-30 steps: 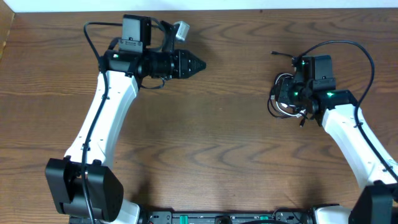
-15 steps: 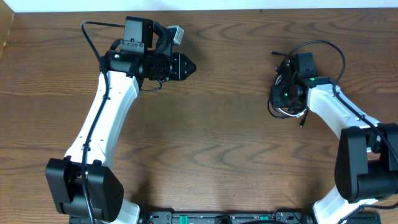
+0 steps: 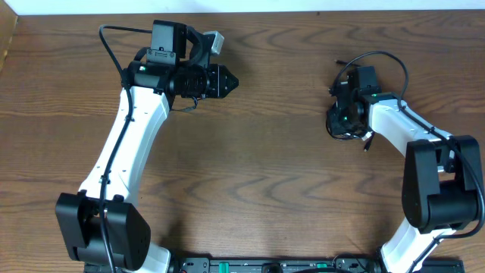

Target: Untangle cables

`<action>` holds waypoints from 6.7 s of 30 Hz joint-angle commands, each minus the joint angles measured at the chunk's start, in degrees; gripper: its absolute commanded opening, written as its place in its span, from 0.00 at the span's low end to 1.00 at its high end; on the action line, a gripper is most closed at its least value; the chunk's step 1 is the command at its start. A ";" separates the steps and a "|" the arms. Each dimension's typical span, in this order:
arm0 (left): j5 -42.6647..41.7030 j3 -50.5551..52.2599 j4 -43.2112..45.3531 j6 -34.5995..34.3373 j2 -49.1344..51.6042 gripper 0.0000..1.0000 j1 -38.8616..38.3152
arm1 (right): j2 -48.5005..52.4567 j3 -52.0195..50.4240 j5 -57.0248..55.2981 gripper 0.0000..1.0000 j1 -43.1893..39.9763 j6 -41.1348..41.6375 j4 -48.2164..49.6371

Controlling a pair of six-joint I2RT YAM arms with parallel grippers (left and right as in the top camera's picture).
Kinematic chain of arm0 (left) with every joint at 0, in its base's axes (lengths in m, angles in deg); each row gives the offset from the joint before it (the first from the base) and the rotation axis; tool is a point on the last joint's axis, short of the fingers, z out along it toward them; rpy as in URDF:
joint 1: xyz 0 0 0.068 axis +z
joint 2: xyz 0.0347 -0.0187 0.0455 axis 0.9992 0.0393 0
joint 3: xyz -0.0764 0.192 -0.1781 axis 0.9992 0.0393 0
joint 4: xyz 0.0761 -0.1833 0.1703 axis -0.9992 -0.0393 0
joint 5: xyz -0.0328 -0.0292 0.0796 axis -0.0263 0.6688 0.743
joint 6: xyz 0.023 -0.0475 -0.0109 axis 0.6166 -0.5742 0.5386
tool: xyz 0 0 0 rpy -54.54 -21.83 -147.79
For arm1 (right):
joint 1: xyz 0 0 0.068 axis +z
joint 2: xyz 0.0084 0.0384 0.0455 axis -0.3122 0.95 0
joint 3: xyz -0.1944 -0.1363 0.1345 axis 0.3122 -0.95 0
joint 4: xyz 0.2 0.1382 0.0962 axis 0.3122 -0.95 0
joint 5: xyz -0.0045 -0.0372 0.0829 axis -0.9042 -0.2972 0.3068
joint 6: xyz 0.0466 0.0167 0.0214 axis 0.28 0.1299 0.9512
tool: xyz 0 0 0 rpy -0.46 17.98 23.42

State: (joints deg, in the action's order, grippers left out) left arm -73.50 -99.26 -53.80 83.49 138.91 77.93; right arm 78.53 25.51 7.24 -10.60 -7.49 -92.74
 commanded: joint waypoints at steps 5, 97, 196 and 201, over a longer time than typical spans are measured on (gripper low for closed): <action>0.70 -0.81 -1.31 0.48 -1.33 0.34 0.09 | 0.28 1.84 21.14 0.01 2.95 -0.57 -2.97; 15.54 -6.67 7.67 16.26 11.32 0.08 -8.20 | -26.36 8.57 16.83 0.41 -0.09 17.68 -9.77; -22.47 -6.62 30.36 -8.22 -15.45 0.08 -4.72 | -29.31 16.57 42.53 0.79 -3.56 -1.40 -6.60; -22.49 -6.58 30.32 -8.57 -15.23 0.08 -5.25 | -29.79 16.52 40.61 0.79 -0.31 3.32 -2.91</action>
State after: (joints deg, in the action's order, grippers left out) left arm -94.87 -105.32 -23.79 75.80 123.48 73.27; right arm 46.88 42.12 47.91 -12.96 -6.90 -97.13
